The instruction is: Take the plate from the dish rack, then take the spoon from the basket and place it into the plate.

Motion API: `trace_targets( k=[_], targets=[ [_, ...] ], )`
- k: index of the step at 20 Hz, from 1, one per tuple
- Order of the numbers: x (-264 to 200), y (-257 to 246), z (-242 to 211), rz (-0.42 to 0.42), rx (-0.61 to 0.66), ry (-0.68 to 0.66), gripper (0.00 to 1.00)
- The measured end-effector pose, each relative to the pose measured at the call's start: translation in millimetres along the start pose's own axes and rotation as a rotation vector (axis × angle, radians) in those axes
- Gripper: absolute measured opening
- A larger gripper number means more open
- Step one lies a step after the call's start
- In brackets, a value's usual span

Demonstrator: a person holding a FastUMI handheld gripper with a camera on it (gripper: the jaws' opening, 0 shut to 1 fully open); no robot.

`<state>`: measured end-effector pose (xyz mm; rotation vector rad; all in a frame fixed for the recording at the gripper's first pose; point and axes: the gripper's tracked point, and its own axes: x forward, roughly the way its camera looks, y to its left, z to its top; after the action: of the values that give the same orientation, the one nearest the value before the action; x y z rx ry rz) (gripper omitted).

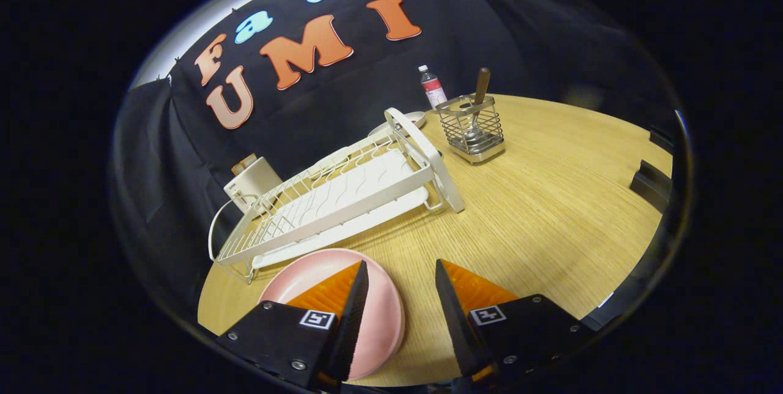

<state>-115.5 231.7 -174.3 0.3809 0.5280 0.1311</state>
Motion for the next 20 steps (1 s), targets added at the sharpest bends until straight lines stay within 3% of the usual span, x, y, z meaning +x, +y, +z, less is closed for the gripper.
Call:
trace_targets(
  k=[5, 7, 12, 20],
  targets=[
    [0.4, -16.8, 25.1, -0.057, -0.140, -0.050, 0.93],
    [-0.4, -25.6, 40.0, -0.087, -0.212, -0.082, 0.97],
    [-0.1, -56.9, 93.2, -0.203, -0.431, -0.201, 0.98],
    [19.1, -97.4, 168.8, -0.258, -0.446, -0.323, 1.00]
  ],
)
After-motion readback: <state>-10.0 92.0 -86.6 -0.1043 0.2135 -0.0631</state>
